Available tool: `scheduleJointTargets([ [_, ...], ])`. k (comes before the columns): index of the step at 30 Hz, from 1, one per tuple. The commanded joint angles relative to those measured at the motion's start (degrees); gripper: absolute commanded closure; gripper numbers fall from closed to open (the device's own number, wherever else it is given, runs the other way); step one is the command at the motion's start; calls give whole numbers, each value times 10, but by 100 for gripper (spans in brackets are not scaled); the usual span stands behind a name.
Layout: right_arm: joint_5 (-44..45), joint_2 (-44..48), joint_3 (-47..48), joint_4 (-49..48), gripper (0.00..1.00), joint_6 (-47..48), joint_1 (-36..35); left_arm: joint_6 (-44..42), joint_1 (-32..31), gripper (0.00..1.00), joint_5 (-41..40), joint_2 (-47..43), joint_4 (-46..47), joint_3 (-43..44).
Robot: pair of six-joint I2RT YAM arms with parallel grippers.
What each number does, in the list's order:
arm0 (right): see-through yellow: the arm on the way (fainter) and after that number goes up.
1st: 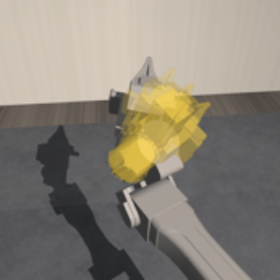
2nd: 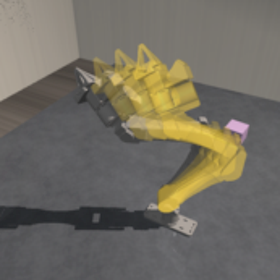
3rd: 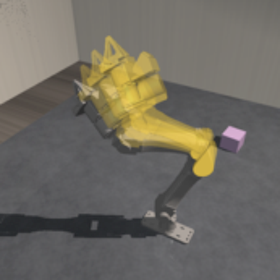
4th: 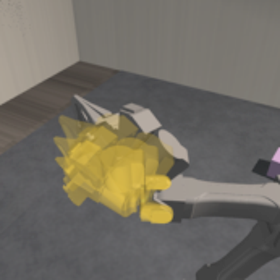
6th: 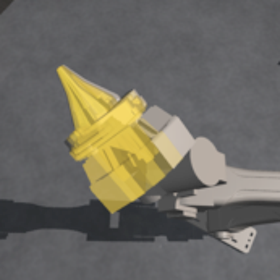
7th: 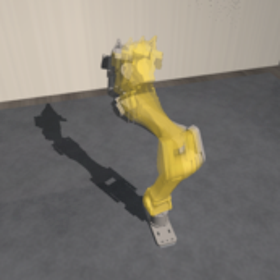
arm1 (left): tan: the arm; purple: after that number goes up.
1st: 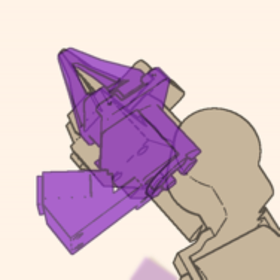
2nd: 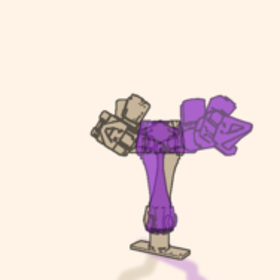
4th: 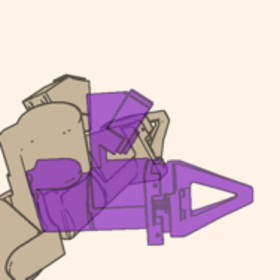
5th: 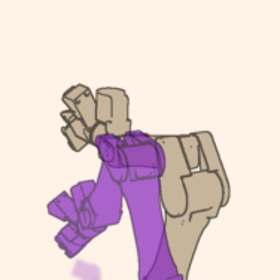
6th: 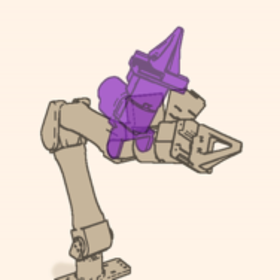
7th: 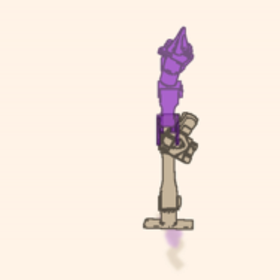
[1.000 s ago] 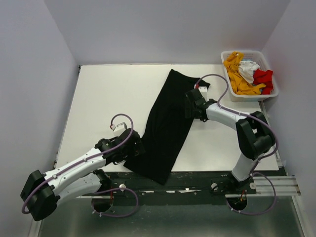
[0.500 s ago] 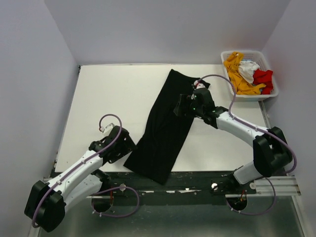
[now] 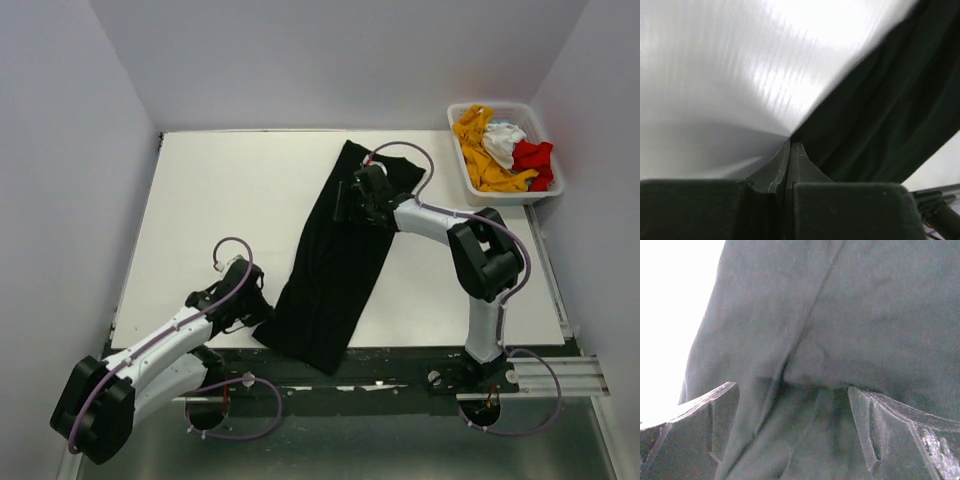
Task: Fold and stack the t-shirts
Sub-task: Rotate the tshirt 90 degrees
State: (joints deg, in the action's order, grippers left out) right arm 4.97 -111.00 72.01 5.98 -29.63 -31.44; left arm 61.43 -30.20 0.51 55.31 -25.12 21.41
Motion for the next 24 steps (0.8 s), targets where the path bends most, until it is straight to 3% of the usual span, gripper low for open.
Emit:
scheduleJointTargets([
  [1,53,-70,80,34,0,4,11,68,-44,100,24,-71,-20,-61],
  [5,42,-125,150,35,0,29,30,126,-91,100,0,-95,-8,-89],
  [9,5,-187,224,17,0,86,41,169,-135,100,-1,-49,51,-98],
  [17,-31,-322,412,32,0,156,49,245,-212,100,-71,82,8,9],
  [20,-34,-319,431,52,0,155,48,261,-223,100,-100,98,-32,41],
  [24,-8,-239,389,62,0,150,48,259,-230,100,-127,84,-74,61],
])
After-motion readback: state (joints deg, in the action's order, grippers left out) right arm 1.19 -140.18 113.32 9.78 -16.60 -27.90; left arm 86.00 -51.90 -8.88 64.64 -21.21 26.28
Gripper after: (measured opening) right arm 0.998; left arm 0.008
